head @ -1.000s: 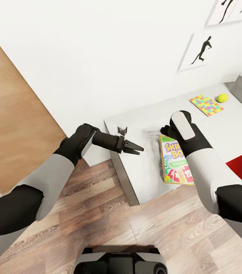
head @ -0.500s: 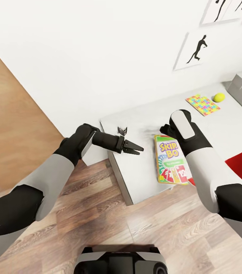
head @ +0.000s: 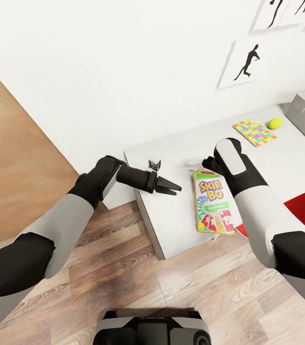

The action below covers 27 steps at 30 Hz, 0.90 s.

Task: Put all the toys in the child's room - the three board games (two on the bed and one on the table), the two jigsaw puzzles on the table, and the tennis ball on the table - inside the toy box on the table in the child's room.

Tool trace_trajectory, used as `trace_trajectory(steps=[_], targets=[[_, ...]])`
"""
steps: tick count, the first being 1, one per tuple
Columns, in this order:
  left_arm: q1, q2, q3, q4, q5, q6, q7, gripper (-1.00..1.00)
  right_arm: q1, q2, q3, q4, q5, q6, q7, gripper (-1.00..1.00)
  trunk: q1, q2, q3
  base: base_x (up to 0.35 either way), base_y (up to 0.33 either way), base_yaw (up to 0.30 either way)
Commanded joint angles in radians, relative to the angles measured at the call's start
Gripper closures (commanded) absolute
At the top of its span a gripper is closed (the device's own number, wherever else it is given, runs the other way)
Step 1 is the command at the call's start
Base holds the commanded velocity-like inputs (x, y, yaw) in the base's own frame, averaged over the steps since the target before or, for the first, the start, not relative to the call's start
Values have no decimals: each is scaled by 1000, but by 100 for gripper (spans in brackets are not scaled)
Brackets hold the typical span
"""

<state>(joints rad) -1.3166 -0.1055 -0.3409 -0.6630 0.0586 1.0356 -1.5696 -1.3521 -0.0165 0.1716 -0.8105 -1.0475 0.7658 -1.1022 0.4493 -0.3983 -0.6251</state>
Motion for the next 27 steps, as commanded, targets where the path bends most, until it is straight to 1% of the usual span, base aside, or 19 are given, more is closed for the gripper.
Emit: trace_trajectory(steps=[1, 8, 18, 27], targets=[[-1, 1, -6, 0, 6, 11, -1, -100, -1, -1, 5, -1, -8, 6, -8, -100, 1, -2, -1, 42, -28, 0], [-1, 2, -11, -1, 6, 11, -1, -100, -1, -1, 5, -1, -8, 6, -8, -100, 1, -2, -1, 15, -9, 0], [-1, 1, -15, 0, 6, 11, -1, -100, -1, -3, 5, 14, -8, 6, -7, -100, 1, -2, -1, 71, -1, 0], [-1, 1, -15, -1, 6, 10, -1, -100, -1, -5, 5, 31, -8, 6, -7, -100, 1, -2, -9, 7, 0, 0]])
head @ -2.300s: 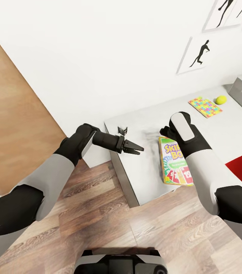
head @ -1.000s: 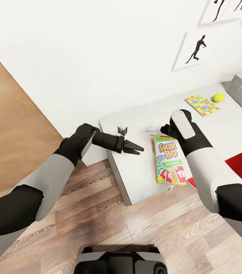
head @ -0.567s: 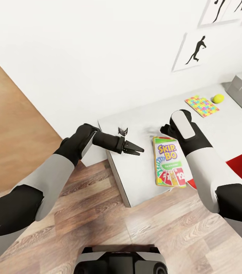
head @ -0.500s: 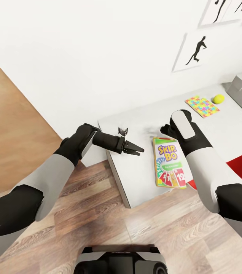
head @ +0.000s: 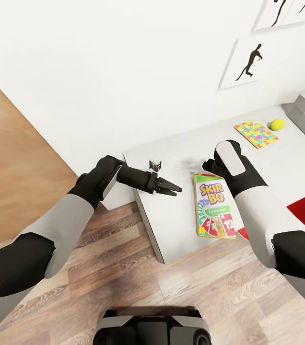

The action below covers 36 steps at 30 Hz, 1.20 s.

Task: Put all the toys in the child's room - the three board games (two on the bed and one on the table), the two jigsaw puzzles on the table, and the tennis ball on the table - inside the toy box on the table in the child's room.

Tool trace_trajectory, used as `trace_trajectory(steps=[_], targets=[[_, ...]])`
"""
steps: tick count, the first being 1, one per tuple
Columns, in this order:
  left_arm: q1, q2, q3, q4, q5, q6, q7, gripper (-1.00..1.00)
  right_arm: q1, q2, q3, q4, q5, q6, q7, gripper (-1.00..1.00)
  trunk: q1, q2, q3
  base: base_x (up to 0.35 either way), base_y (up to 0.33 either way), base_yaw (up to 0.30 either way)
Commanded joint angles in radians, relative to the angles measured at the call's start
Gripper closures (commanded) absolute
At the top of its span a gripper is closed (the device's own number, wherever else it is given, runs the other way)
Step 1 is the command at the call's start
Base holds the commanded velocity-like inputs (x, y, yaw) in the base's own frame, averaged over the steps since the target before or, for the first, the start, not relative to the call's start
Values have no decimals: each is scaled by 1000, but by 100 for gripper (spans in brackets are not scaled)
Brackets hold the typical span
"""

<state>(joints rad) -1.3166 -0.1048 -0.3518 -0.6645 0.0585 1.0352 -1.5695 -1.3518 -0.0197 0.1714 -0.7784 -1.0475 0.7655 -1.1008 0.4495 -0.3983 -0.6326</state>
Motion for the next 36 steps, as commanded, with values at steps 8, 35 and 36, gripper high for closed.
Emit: trace_trajectory(steps=[8, 35, 36], targets=[[-1, 0, -4, 2, 6, 10, -1, -100, -1, -4, 5, 2, -8, 6, -8, -100, 1, -2, -11, 0, 0, 0], [3, 0, -4, 2, 5, 9, -1, -100, 0, -5, 6, 11, -8, 5, -8, -100, 1, -2, -24, -2, 0, 0], [3, 0, -5, 2, 5, 9, -1, -100, 0, -5, 7, 11, -8, 5, -8, -100, 1, -2, -24, -105, 0, 0]])
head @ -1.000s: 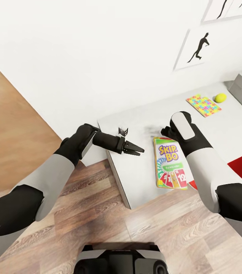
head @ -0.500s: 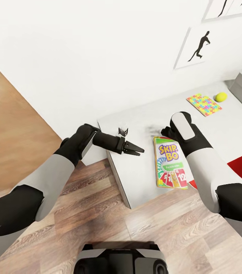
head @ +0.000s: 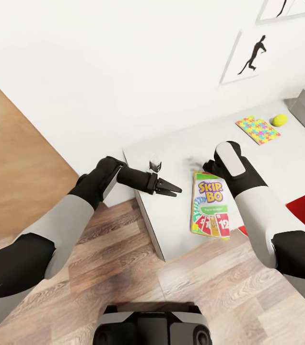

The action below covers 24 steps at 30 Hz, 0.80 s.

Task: Put all the toys in the child's room - the three board games (two on the bed and one on the table), the two jigsaw puzzles on the table, and the tennis ball on the table - inside the toy box on the table in the child's room.

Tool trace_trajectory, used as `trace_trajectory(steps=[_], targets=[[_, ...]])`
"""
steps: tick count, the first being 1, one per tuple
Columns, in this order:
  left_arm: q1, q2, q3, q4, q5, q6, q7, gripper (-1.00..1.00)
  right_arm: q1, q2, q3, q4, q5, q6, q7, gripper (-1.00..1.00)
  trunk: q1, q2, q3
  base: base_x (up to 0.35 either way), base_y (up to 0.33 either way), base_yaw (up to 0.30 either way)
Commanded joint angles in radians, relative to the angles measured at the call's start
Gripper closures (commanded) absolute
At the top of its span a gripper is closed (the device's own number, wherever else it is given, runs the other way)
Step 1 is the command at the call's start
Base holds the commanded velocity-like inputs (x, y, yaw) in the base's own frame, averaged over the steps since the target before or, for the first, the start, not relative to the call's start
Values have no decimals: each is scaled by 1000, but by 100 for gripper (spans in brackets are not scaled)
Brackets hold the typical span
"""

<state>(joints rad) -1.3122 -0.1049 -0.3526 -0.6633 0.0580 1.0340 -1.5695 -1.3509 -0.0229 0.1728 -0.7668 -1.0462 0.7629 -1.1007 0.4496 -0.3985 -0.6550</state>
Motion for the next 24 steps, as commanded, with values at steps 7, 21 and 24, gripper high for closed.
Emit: trace_trajectory(steps=[7, 21, 24], targets=[[-1, 1, -21, 1, 5, 11, -1, -100, -1, -2, 5, 0, -9, 7, -8, -100, 0, -2, -2, -79, 0, 0], [1, 1, -25, 1, 4, 11, -1, -100, -1, -1, 5, 11, -9, 7, -8, -100, 0, -2, -2, -43, 0, 0], [1, 1, -26, 1, 4, 11, -1, -100, -1, 0, 5, 22, -9, 6, -8, -100, 0, -2, -2, -80, 0, 0]])
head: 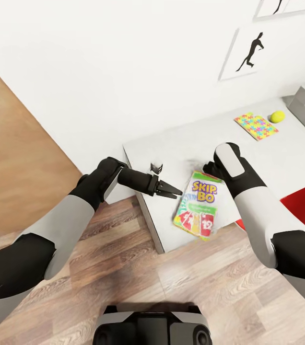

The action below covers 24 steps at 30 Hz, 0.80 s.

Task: Put all the toys in the child's room - the three board games (two on the bed and one on the table), the two jigsaw puzzles on the table, and the tennis ball on the table - inside the toy box on the table in the child's room.

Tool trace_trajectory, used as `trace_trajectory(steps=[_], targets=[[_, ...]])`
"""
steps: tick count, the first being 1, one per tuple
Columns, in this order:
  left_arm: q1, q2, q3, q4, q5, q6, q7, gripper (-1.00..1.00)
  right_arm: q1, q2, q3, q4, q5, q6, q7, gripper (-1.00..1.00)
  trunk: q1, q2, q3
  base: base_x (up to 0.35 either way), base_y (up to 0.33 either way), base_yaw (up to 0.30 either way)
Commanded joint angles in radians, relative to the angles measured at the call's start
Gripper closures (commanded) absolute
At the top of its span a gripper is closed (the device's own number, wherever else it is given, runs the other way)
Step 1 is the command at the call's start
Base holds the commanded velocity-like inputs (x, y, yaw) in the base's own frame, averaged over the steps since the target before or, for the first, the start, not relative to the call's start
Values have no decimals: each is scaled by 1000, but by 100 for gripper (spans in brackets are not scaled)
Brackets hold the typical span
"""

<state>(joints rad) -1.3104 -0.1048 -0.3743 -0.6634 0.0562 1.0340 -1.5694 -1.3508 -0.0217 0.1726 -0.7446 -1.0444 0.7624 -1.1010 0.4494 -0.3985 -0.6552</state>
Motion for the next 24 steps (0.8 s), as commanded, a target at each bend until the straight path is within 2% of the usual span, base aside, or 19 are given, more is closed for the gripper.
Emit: trace_trajectory(steps=[1, 24], targets=[[-1, 0, -4, 1, 5, 11, -1, -100, -1, -2, 5, 5, -10, 6, -8, -100, 1, -1, -1, -46, 0, 0], [-1, 2, -3, 2, 5, 11, -1, -100, -1, 4, 4, 14, -9, 5, -8, -100, 1, -1, -1, -17, 13, 0]])
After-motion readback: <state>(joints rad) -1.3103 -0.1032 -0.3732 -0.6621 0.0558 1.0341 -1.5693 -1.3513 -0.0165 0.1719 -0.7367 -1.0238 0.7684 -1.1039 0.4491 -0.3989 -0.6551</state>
